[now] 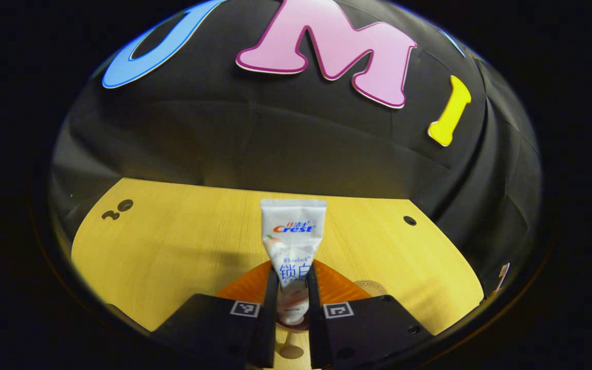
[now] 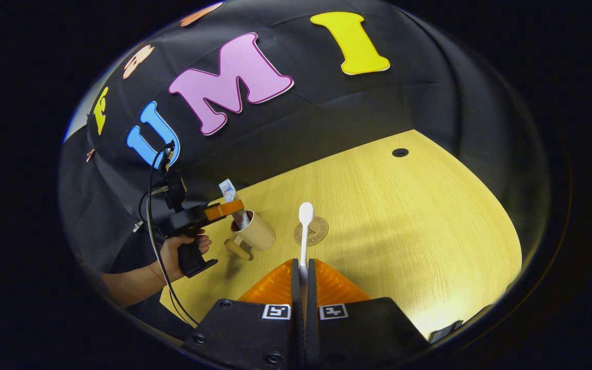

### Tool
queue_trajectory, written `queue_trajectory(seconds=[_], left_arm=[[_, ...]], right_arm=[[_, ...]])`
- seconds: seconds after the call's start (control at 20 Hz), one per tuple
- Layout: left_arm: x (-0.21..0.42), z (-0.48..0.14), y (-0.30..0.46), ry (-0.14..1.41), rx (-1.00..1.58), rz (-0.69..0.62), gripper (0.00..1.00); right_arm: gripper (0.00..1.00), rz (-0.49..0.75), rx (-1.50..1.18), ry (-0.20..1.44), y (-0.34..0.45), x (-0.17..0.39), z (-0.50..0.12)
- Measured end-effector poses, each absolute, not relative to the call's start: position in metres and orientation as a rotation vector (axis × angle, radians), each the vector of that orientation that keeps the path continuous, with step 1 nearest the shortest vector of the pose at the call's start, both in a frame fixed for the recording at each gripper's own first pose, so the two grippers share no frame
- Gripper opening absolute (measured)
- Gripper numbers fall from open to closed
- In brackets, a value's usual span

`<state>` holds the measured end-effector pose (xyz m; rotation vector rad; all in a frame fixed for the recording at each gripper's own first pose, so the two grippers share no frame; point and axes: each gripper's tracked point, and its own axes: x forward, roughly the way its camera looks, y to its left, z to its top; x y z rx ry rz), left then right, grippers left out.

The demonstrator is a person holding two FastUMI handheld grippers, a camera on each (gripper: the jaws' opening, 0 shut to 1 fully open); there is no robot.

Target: Put the toothbrush and toothpaste on the desktop into the cup, then pick up the cup and place it on the coaster on the desktop.

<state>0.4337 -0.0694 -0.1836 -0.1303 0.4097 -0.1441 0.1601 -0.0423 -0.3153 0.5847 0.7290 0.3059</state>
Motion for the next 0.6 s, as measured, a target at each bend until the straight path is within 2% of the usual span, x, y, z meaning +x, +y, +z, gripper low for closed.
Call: queue_trajectory(seconds=[0.1,0.25,0.3,0.35,0.6], left_arm=[[0.43,-0.185,-0.07,0.415,-0.121,-0.151,0.42],[0.424,-0.178,-0.063,0.397,-0.103,-0.124,0.55],[0.42,-0.174,-0.06,0.391,-0.096,-0.115,0.5],[0.415,-0.169,-0.057,0.389,-0.088,-0.106,0.6],[0.367,-0.139,-0.047,0.358,-0.119,-0.099,0.63]], right_arm=[[0.06,0.311,0.585,0.733,-0.039,0.158,-0.316],[0.06,0.315,0.593,0.726,-0.035,0.157,-0.31],[0.06,0.318,0.6,0.719,-0.034,0.157,-0.307],[0.06,0.321,0.608,0.712,-0.032,0.159,-0.303],[0.06,0.392,0.639,0.636,-0.007,0.178,-0.272]])
